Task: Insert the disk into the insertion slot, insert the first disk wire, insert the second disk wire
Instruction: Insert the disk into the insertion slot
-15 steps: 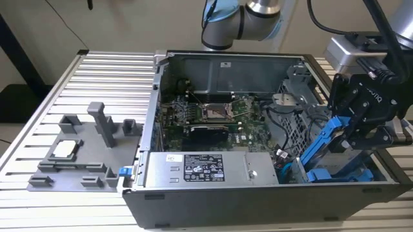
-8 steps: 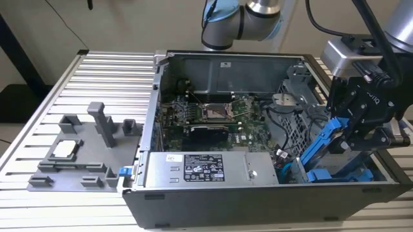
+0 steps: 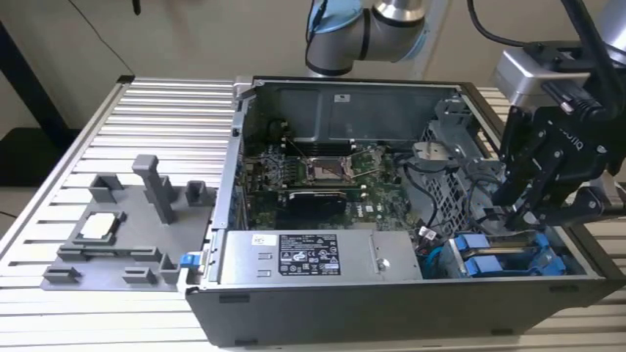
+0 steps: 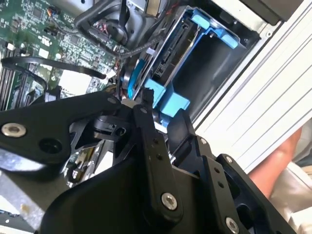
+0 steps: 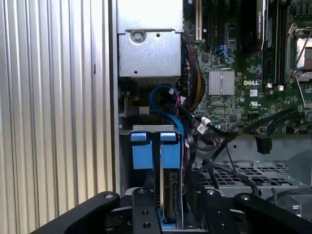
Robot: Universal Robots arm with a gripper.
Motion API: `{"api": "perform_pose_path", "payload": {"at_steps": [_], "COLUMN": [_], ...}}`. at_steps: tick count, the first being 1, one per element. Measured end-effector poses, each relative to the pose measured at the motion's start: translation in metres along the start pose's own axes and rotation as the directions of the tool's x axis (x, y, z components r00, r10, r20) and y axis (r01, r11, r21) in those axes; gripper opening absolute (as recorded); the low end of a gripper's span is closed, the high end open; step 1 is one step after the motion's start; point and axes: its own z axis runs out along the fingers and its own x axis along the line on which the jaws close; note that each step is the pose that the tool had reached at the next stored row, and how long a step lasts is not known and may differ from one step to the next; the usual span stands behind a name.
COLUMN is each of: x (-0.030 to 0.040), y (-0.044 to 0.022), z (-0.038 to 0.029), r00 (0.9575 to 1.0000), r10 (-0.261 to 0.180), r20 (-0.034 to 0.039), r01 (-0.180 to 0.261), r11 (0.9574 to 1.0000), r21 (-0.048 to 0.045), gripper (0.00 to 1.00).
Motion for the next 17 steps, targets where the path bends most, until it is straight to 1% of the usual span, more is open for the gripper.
{"api": "perform_pose_path", "payload": {"at_steps": [1,2,3,4,6,8,10,11,14,17], "x": [0.0000,0.0001,0.0000,-0.0001,-0.0001,-0.0002,-0.0003,-0.0003,-0.0005,-0.0004], "y": [0.0000,-0.0001,-0.0001,-0.0003,-0.0024,-0.0088,-0.0159,-0.0180,-0.0210,-0.0222], "z": [-0.0016,-0.0015,-0.0016,-0.0016,-0.0010,-0.0007,-0.0006,-0.0006,-0.0003,-0.0001], "r00": [1.0000,0.9999,0.9998,0.9996,0.9996,0.9996,0.9996,0.9996,0.9995,0.9996], "r10": [0.000,-0.001,-0.002,-0.003,-0.003,-0.003,-0.004,-0.004,-0.004,-0.004], "r20": [0.0011,0.0101,0.0218,0.0287,0.0296,0.0298,0.0295,0.0295,0.0298,0.0297], "r01": [0.000,0.001,0.001,0.002,0.003,0.003,0.004,0.004,0.004,0.004], "r11": [1.0000,1.0000,1.0000,0.9999,0.9999,0.9999,1.0000,1.0000,1.0000,1.0000], "r21": [0.0002,0.0025,0.0073,0.0116,0.0132,0.0123,0.0092,0.0088,0.0086,0.0086], "gripper": [0.40,0.40,0.40,0.40,0.40,0.40,0.40,0.40,0.40,0.40]}}
